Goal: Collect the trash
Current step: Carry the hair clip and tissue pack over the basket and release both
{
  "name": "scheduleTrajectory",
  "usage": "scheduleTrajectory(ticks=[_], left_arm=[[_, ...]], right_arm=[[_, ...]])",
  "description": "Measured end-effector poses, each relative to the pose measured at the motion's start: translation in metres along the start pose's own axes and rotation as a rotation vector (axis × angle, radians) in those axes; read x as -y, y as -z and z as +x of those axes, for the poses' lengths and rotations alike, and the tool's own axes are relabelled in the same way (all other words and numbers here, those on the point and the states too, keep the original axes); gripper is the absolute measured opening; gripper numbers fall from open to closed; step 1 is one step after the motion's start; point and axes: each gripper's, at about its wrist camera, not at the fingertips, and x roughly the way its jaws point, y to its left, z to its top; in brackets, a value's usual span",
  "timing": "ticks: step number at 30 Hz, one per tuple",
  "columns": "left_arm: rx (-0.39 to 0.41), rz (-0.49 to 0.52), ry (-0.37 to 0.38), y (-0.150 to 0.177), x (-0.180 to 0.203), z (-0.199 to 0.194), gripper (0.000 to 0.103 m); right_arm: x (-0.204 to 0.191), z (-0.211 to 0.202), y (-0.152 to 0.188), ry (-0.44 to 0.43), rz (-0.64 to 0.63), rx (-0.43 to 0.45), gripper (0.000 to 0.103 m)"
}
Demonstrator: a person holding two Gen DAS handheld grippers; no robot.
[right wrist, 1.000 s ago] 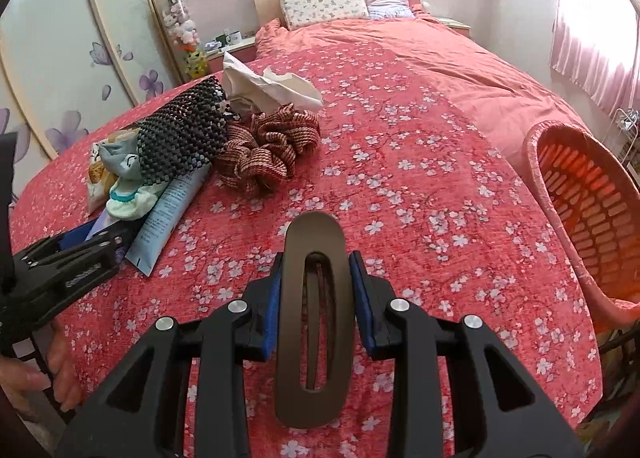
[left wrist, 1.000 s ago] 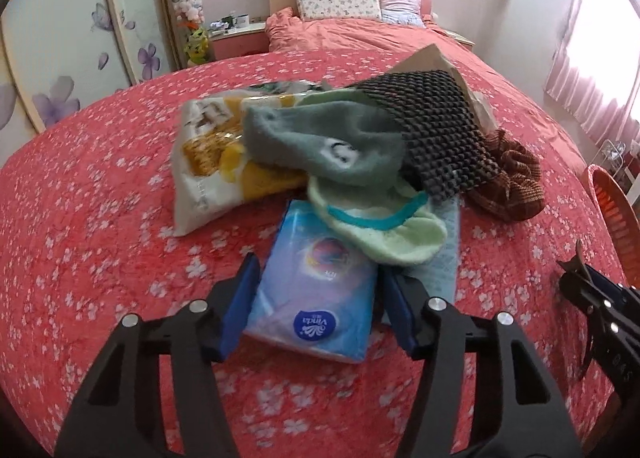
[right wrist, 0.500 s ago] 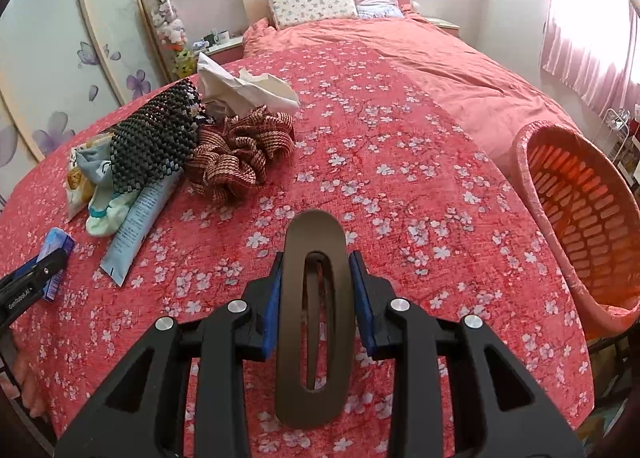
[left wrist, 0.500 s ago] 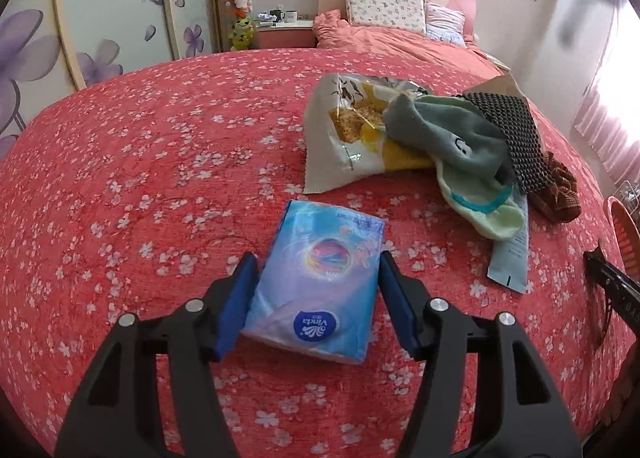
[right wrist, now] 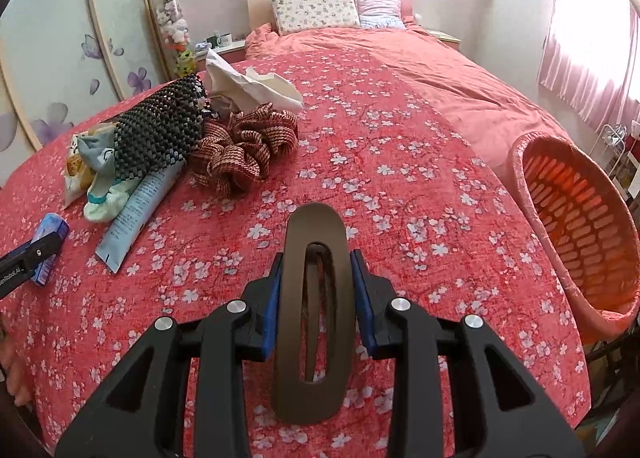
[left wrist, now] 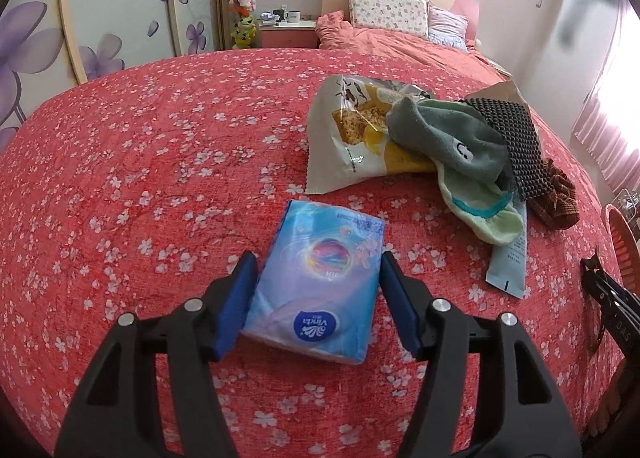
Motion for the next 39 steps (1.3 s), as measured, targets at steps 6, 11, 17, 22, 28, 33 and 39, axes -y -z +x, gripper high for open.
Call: scheduleTrajectory(ticks=[6, 11, 17, 22, 28, 33, 39], left_arm=[[-0.004, 0.027, -0.028, -0.001, 0.005, 0.0, 0.058], [-0.009, 0.008, -0.011, -0.002, 0.007, -0.002, 0.052], [0.013, 0.002, 0.01, -0.004, 0.011, -0.016, 0.051], [0.044, 0.028, 0.027, -0.011, 0.024, -0.034, 0.051], [0.088, 0.069, 0.084, -0.018, 0.058, -0.059, 0.051], [0.128, 0.12, 0.154, -0.024, 0.102, -0.081, 0.051], [0.165, 0.19, 0.263, -0.027, 0.158, -0.103, 0.051]], right_arm=[[0.002, 0.0, 0.001, -0.013, -0.004, -0.002, 0.032], [0.007, -0.01, -0.001, -0.033, 0.01, 0.021, 0.032], [0.019, -0.03, -0.008, -0.054, 0.034, 0.069, 0.032], [0.032, -0.046, -0.015, -0.059, 0.055, 0.104, 0.032], [0.05, -0.067, -0.019, -0.06, 0.079, 0.152, 0.032], [0.068, -0.083, -0.021, -0.049, 0.106, 0.196, 0.032], [0.094, -0.099, -0.021, -0.018, 0.146, 0.247, 0.032]])
